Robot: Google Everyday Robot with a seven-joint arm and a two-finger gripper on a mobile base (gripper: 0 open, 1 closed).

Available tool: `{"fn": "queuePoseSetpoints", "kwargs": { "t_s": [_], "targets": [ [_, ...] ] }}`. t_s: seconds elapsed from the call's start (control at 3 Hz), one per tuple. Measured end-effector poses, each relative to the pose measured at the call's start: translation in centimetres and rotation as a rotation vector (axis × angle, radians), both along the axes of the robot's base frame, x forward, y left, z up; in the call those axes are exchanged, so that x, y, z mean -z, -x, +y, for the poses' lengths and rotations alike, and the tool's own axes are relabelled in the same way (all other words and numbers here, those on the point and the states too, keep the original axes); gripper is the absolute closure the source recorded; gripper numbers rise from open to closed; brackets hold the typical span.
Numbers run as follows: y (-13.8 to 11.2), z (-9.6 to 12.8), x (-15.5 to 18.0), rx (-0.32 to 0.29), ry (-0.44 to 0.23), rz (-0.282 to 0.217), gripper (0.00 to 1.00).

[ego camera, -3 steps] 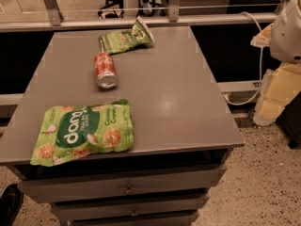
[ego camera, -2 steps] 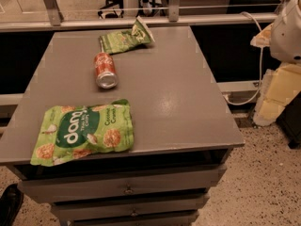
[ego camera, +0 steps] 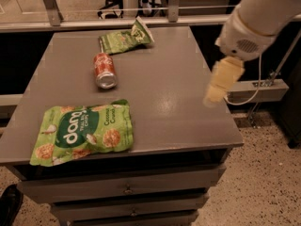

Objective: Place coke can upright

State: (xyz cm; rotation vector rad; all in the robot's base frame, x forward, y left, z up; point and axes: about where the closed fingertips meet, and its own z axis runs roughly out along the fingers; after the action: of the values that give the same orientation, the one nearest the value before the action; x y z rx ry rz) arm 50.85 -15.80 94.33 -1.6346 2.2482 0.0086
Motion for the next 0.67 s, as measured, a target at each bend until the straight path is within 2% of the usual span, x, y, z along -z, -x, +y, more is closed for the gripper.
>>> {"fn": "queuePoseSetpoints", "kwargs": {
  "t_s": [0.33, 0.67],
  "targets": [
    [-3.8, 3.7, 1.4, 0.077, -0.038, 0.01, 0.0],
    [-7.8, 8.7, 1.6, 0.165, -0.124, 0.013, 0.0]
  ]
}}
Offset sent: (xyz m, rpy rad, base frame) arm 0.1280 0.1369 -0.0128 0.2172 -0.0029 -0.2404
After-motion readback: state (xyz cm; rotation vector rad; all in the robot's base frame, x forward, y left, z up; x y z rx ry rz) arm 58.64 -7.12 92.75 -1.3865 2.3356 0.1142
